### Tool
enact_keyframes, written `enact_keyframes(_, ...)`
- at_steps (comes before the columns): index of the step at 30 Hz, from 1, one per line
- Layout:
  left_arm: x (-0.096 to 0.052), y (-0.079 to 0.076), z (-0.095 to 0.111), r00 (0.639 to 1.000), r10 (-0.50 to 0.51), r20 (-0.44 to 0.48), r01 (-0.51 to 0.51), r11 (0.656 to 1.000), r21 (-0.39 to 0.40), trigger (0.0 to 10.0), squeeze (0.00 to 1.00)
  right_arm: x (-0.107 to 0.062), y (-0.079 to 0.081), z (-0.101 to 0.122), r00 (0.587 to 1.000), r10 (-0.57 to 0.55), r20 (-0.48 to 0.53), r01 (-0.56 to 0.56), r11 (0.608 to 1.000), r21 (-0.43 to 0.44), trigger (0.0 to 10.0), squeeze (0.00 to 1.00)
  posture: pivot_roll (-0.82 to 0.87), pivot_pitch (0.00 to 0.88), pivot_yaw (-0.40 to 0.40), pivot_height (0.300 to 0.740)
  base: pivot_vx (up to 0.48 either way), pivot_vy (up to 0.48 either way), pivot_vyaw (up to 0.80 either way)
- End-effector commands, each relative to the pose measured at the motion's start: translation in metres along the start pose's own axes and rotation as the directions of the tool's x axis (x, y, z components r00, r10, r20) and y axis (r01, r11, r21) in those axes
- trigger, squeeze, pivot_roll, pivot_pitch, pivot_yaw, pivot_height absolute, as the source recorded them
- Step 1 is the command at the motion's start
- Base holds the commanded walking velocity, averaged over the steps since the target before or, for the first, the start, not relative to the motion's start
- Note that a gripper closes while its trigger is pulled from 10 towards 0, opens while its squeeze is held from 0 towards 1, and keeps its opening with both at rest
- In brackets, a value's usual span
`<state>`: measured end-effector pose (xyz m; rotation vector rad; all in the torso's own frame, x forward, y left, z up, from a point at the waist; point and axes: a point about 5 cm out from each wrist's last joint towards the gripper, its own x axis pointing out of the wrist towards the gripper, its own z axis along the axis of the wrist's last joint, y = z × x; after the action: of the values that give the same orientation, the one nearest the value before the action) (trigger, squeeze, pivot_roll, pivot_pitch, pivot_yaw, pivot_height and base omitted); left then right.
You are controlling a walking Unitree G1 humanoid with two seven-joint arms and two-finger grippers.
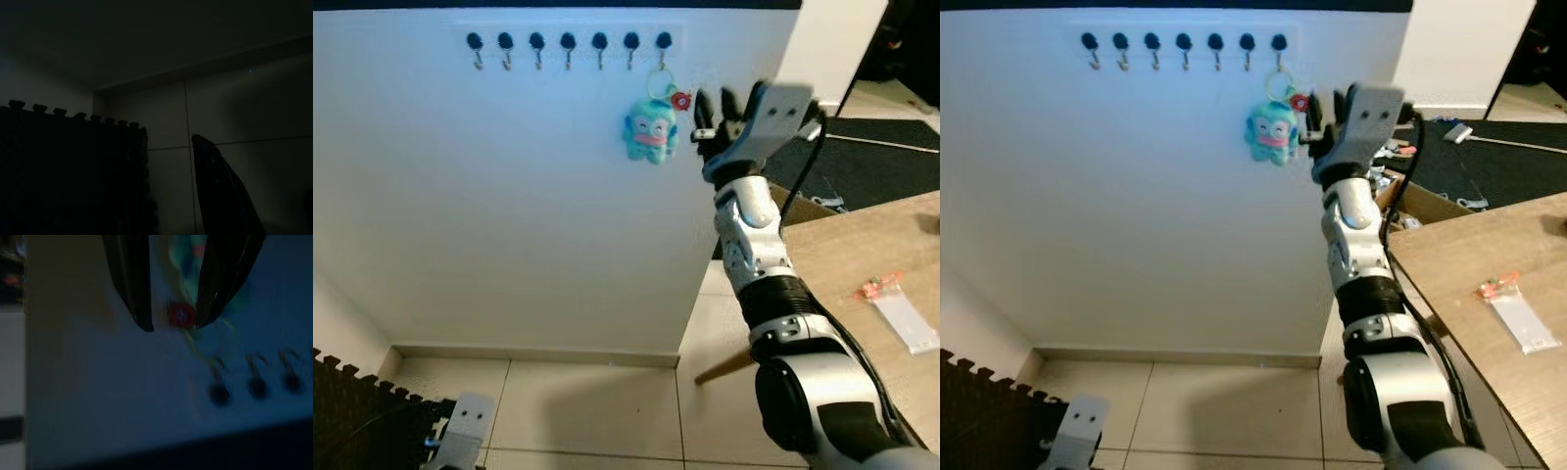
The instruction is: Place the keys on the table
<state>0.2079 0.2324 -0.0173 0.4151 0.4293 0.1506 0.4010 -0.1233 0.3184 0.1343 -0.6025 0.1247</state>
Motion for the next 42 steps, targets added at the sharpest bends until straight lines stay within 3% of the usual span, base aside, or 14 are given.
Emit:
enact_keyframes(1, -0.005, 0.005, -0.010, 0.999, 0.004, -0.036, -0.004, 1.000, 0.021, 10.0, 0.00, 0.005, 0.001, 0.004, 1.000, -0.007, -0.008, 0.007, 1.000, 0.017, 10.0, 0.00, 0.11, 0.215, 0.034, 0.740, 0.000, 0.000, 0.00)
enact_keyframes(6, -0.009, 0.007, -0.011, 0.999, 0.011, -0.037, -0.010, 1.000, 0.021, 10.0, 0.00, 0.013, 0.011, -0.001, 0.995, 0.039, -0.096, -0.035, 0.998, 0.047, 10.0, 0.00, 0.13, 0.224, 0.028, 0.740, 0.000, 0.000, 0.00)
enact_keyframes(10, -0.010, 0.006, -0.010, 0.999, 0.013, -0.034, -0.012, 1.000, 0.018, 10.0, 0.00, 0.018, 0.023, 0.001, 0.991, 0.095, -0.095, -0.091, 0.995, 0.043, 10.0, 0.00, 0.14, 0.228, 0.024, 0.740, 0.000, 0.000, 0.00)
enact_keyframes(12, -0.012, 0.006, -0.010, 0.999, 0.018, -0.031, -0.017, 1.000, 0.012, 10.0, 0.00, 0.023, 0.036, 0.005, 0.985, 0.146, -0.088, -0.142, 0.989, 0.049, 10.0, 0.00, 0.15, 0.233, 0.016, 0.740, 0.000, 0.000, 0.00)
enact_keyframes(14, -0.012, 0.006, -0.010, 0.999, 0.018, -0.031, -0.017, 1.000, 0.012, 10.0, 0.00, 0.023, 0.036, 0.005, 0.985, 0.146, -0.088, -0.142, 0.989, 0.049, 10.0, 0.00, 0.15, 0.233, 0.016, 0.740, 0.000, 0.000, 0.00)
enact_keyframes(18, -0.021, 0.012, -0.011, 0.998, 0.057, -0.032, -0.057, 0.998, -0.009, 10.0, 0.00, 0.028, 0.050, 0.007, 0.979, 0.177, -0.102, -0.173, 0.984, 0.052, 10.0, 0.00, 0.19, 0.254, -0.008, 0.740, 0.000, 0.000, 0.00)
enact_keyframes(28, -0.044, 0.021, 0.001, 0.990, 0.140, 0.010, -0.139, 0.987, -0.075, 10.0, 0.00, 0.035, 0.046, 0.020, 0.987, 0.153, -0.052, -0.155, 0.987, -0.033, 10.0, 0.00, 0.26, 0.293, -0.049, 0.740, 0.000, 0.000, 0.00)
enact_keyframes(42, -0.047, 0.021, 0.009, 0.990, 0.142, 0.005, -0.141, 0.987, -0.081, 10.0, 0.00, 0.040, 0.043, 0.043, 0.984, 0.161, 0.080, -0.149, 0.979, -0.139, 10.0, 0.00, 0.26, 0.291, -0.047, 0.740, 0.000, 0.000, 0.00)
